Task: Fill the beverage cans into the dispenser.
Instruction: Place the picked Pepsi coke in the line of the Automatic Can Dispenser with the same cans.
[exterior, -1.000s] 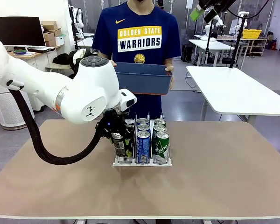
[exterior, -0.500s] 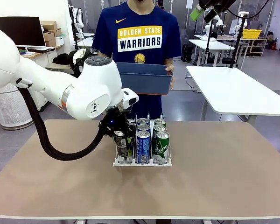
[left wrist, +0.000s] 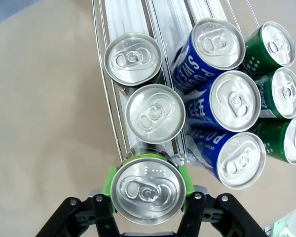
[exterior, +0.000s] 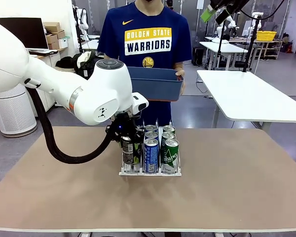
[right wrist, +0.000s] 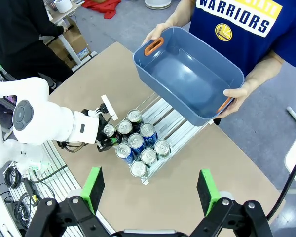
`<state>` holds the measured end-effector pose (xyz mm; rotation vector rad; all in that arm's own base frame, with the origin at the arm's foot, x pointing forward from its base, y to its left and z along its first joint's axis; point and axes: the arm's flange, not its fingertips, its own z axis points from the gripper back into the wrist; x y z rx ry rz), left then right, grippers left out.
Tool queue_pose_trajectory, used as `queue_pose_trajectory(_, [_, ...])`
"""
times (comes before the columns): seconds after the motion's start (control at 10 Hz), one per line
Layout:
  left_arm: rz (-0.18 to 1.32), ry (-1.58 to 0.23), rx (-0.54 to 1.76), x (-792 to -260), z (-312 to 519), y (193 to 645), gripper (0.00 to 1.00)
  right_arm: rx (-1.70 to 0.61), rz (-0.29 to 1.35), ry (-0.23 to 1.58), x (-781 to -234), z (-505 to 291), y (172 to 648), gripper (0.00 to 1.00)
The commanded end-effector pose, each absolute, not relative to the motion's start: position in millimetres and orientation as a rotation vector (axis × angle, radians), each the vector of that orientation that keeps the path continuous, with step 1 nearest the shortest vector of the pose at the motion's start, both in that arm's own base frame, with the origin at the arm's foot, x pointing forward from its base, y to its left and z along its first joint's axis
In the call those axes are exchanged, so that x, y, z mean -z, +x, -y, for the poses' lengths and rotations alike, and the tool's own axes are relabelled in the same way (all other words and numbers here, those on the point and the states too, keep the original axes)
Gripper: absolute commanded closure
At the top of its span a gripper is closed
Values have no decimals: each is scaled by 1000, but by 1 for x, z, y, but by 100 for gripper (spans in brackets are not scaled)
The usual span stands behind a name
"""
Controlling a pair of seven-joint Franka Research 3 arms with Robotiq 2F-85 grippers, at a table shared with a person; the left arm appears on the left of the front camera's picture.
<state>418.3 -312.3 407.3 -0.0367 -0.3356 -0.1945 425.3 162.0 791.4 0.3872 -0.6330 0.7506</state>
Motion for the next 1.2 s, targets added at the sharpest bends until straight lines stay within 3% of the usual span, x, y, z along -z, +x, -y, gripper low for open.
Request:
queue_pose_trajectory(0.0, [399,-9,174,-406,314,440,42,-747,629,387,-791,-162,424,0])
queue_pose_trajectory(0.4, [307,-71,229,-402,317,427,42,-747,629,387,-791,-162,424,0])
queue_pose_trajectory(1.1, [255,-21,231,-374,321,413,42,-747,629,387,-791,-162,424,0])
